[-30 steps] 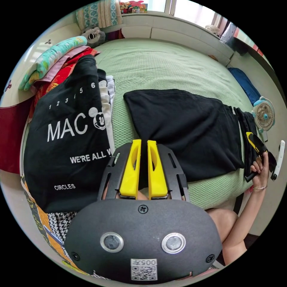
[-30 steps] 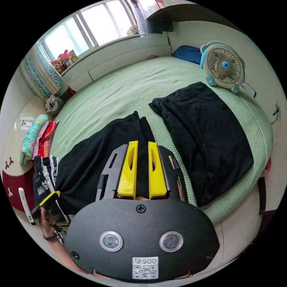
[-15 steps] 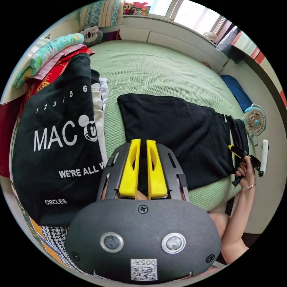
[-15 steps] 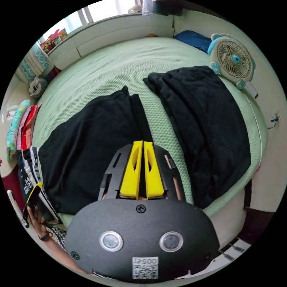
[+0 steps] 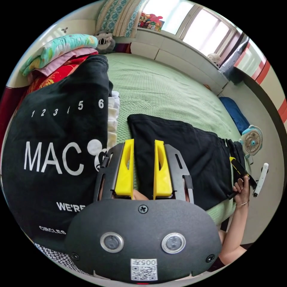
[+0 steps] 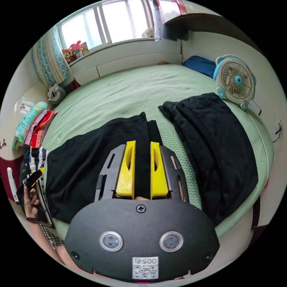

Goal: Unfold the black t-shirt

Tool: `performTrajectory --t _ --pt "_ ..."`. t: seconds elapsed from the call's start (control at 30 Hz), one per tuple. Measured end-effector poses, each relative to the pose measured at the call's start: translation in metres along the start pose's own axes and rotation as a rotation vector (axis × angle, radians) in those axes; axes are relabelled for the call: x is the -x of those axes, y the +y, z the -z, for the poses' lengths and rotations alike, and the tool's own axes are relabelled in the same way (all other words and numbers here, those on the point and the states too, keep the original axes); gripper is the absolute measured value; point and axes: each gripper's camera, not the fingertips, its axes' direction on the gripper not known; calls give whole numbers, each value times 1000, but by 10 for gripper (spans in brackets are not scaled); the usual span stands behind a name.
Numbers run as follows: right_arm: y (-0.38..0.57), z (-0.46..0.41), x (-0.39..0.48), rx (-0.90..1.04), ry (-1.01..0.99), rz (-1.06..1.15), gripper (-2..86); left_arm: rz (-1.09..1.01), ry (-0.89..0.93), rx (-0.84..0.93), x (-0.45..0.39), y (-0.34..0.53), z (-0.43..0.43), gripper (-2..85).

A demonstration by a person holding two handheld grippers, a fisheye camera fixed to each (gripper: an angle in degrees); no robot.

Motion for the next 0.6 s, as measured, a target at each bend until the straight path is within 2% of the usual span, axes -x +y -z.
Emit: performTrajectory --t 0.27,0.47,0.6 --pt "13 -12 1 -5 38 42 77 -5 -5 41 2 5 1 129" --pt "26 -10 -4 22 16 47 22 4 -2 64 2 18 14 68" --pt "40 9 -7 -45 -2 31 -13 -35 -21 48 -2 35 36 39"
